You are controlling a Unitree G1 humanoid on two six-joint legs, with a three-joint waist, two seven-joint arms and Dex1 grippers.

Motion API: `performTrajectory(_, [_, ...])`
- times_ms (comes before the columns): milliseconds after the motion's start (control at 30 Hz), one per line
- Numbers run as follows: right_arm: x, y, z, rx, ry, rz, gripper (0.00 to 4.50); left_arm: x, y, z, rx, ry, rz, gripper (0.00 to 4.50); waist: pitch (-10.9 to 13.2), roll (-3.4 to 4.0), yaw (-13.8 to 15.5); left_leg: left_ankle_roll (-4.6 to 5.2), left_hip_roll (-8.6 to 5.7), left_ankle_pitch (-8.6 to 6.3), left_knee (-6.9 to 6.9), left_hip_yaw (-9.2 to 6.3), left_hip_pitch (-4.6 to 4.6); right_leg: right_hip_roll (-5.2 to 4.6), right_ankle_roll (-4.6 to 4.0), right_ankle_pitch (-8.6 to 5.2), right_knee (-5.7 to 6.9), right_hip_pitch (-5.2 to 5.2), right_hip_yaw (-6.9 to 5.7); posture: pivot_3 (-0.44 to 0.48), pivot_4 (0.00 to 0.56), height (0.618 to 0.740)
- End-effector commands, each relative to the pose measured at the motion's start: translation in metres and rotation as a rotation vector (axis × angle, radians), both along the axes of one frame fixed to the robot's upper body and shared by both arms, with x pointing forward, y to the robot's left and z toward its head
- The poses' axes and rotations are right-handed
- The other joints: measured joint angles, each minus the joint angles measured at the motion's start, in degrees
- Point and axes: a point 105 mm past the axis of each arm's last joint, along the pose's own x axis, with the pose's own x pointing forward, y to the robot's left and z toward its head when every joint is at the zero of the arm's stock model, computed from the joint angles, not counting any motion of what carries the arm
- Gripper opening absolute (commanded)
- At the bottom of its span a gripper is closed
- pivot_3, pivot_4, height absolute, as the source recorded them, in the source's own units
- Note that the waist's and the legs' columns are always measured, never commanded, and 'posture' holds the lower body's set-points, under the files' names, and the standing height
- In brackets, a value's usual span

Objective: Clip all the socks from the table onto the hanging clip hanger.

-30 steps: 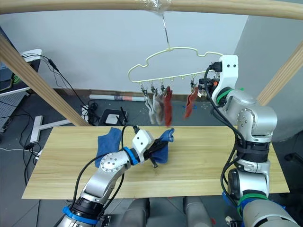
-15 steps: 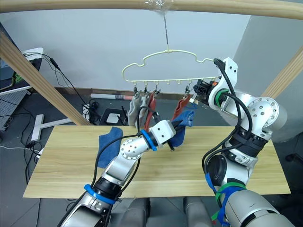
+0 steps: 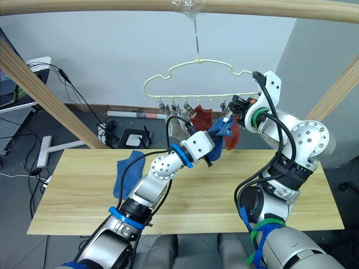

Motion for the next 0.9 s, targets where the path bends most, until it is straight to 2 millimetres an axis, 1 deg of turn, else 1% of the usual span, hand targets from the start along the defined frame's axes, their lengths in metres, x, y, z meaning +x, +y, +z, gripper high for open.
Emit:
performTrajectory(33, [-0.001, -0.014, -0.01, 0.013, 0.04, -0.063, 0.3, -0.004, -0.005, 0.015, -0.028, -0.055, -0.017, 0.01, 0.0, 0.0, 0.0, 0.0, 0.0, 0.0, 0.0, 0.0, 0.0, 0.0, 0.0, 0.0, 0.0, 0.0, 0.0, -0.057, 0.264, 0.74])
performTrajectory(100, [-0.001, -0.014, -0.008, 0.024, 0.035, -0.061, 0.9, -0.003, -0.005, 0.014, -0.032, -0.048, -0.018, 0.0, 0.0, 0.0, 0.0, 0.0, 0.0, 0.0, 0.0, 0.0, -0.01, 0.0, 0.0, 0.0, 0.0, 0.0, 0.0, -0.058, 0.266, 0.74])
performTrajectory(233, [-0.002, -0.013, -0.002, 0.045, 0.012, -0.041, 2.41, -0.003, -0.006, 0.016, -0.049, -0.038, -0.02, 0.0, 0.0, 0.02, -0.2, 0.0, 0.0, 0.0, 0.0, 0.01, -0.01, 0.0, 0.0, 0.0, 0.0, -0.02, 0.01, -0.061, 0.265, 0.74])
performTrajectory(300, [-0.004, -0.012, 0.004, 0.056, -0.018, -0.011, 3.05, -0.004, -0.008, 0.019, -0.06, -0.033, -0.03, 0.0, 0.0, 0.02, -0.5, 0.0, 0.0, 0.0, -0.01, 0.01, -0.02, 0.0, -0.02, 0.01, 0.0, -0.02, 0.01, -0.061, 0.265, 0.74])
performTrajectory(367, [-0.008, -0.005, 0.016, 0.062, -0.078, 0.072, 3.77, -0.005, -0.01, 0.019, -0.065, -0.026, -0.037, 0.0, 0.0, 0.03, -0.8, 0.0, 0.0, 0.0, -0.01, 0.01, -0.06, 0.0, -0.04, 0.02, 0.0, -0.04, 0.01, -0.067, 0.265, 0.74])
performTrajectory(433, [-0.015, 0.001, 0.026, 0.072, -0.135, 0.173, 4.35, -0.005, -0.012, 0.02, -0.077, -0.01, -0.043, 0.0, 0.0, 0.04, -1.3, 0.0, 0.0, 0.0, -0.01, 0.01, -0.07, 0.0, -0.11, 0.07, 0.0, -0.06, 0.02, -0.073, 0.265, 0.74])
performTrajectory(533, [-0.024, -0.002, 0.029, 0.046, -0.174, 0.244, 4.35, -0.004, -0.014, 0.021, -0.116, 0.036, -0.055, 0.0, 0.0, 0.04, -1.8, 0.01, 0.01, 0.0, -0.01, 0.01, -0.07, 0.01, -0.19, 0.12, 0.01, -0.06, 0.02, -0.078, 0.266, 0.74])
performTrajectory(633, [-0.035, -0.01, 0.03, -0.024, -0.211, 0.286, 4.35, -0.001, -0.016, 0.021, -0.241, 0.182, -0.068, 0.0, 0.0, 0.04, -2.0, 0.01, 0.0, 0.0, -0.01, 0.03, -0.07, 0.01, -0.04, 0.03, 0.0, -0.06, 0.06, -0.086, 0.268, 0.74])
performTrajectory(733, [-0.041, -0.013, 0.029, -0.075, -0.224, 0.296, 4.35, 0.003, -0.015, 0.021, -0.305, 0.261, -0.064, 0.0, 0.0, 0.06, -2.6, 0.01, 0.0, 0.0, 0.0, 0.04, -0.08, 0.02, 0.08, -0.03, 0.0, -0.06, 0.08, -0.091, 0.269, 0.74])
performTrajectory(800, [-0.047, -0.019, 0.026, -0.139, -0.238, 0.269, 4.35, 0.004, -0.016, 0.02, -0.354, 0.329, -0.09, 0.0, 0.0, 0.06, -3.0, 0.01, 0.0, 0.0, 0.0, 0.04, -0.06, 0.03, 0.09, -0.04, 0.03, -0.07, 0.09, -0.1, 0.271, 0.74])
performTrajectory(833, [-0.051, -0.022, 0.023, -0.205, -0.257, 0.246, 4.38, 0.003, -0.018, 0.019, -0.357, 0.349, -0.112, 0.26, 0.0, 0.06, -3.0, 0.01, 0.01, 0.0, 0.0, 0.03, -0.06, 0.05, 0.09, -0.04, 0.02, -0.07, 0.08, -0.106, 0.273, 0.74])
performTrajectory(900, [-0.055, -0.025, 0.021, -0.256, -0.295, 0.197, 4.39, 0.004, -0.02, 0.014, -0.358, 0.385, -0.122, 0.72, 0.0, 0.07, -3.1, 0.01, 0.01, 0.0, -0.01, 0.04, -0.06, 0.05, 0.1, -0.05, 0.01, -0.06, 0.09, -0.113, 0.272, 0.74])
